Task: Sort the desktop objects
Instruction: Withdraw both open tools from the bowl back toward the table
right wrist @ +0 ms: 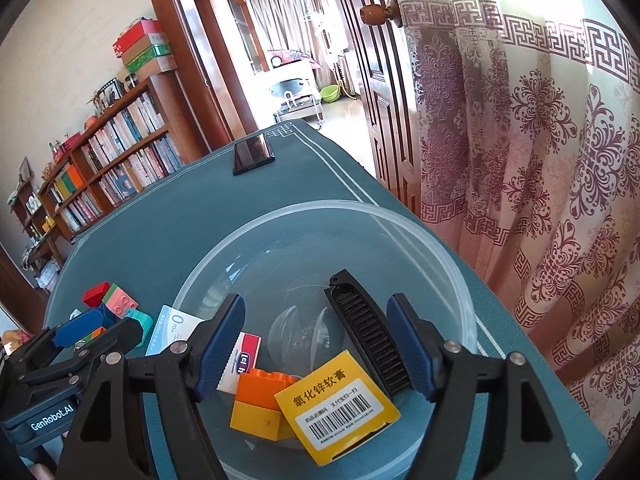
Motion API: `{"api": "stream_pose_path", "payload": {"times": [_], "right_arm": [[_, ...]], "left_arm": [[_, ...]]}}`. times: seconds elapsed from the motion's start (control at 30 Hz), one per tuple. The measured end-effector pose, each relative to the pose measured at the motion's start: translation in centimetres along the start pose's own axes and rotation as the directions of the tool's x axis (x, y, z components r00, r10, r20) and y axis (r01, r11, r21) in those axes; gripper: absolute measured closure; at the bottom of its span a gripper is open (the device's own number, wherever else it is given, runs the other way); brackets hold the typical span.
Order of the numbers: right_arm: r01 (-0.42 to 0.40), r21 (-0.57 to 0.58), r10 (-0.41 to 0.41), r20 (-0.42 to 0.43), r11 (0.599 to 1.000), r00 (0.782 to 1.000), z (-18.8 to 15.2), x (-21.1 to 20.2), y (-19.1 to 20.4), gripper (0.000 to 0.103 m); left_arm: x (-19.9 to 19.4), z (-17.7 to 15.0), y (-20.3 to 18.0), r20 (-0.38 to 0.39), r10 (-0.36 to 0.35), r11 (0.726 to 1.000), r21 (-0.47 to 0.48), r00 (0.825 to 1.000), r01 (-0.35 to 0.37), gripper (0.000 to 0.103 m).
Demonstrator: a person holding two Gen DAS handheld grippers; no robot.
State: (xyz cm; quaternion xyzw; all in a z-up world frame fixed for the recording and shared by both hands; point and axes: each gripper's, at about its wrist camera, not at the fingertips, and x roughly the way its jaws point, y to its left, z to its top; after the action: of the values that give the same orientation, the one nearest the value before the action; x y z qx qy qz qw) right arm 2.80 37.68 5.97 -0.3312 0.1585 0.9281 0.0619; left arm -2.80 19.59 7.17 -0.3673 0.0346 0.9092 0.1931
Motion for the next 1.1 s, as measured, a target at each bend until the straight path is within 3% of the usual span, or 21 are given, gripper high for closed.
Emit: {"api": "stream_pose_path", "payload": {"times": [0.5, 1.1], "right_arm": [[-0.041, -0.071, 0.04, -0.021, 0.997, 0.999, -0.7, 0.6, 4.5, 0.024], [-0.106, -0.152, 0.099, -0.057, 0.983, 0.994, -2.1, 1.2, 9.2, 0.023]], "left_arm": [[-1.3, -1.5, 6.4, 0.016, 0.083, 0.989, -0.122, 0.996, -0.08, 0.022], [-2.4, -3.7, 14.4, -0.007, 0.195, 0.941, -0.281, 0.981, -0.189, 0.022]]}}
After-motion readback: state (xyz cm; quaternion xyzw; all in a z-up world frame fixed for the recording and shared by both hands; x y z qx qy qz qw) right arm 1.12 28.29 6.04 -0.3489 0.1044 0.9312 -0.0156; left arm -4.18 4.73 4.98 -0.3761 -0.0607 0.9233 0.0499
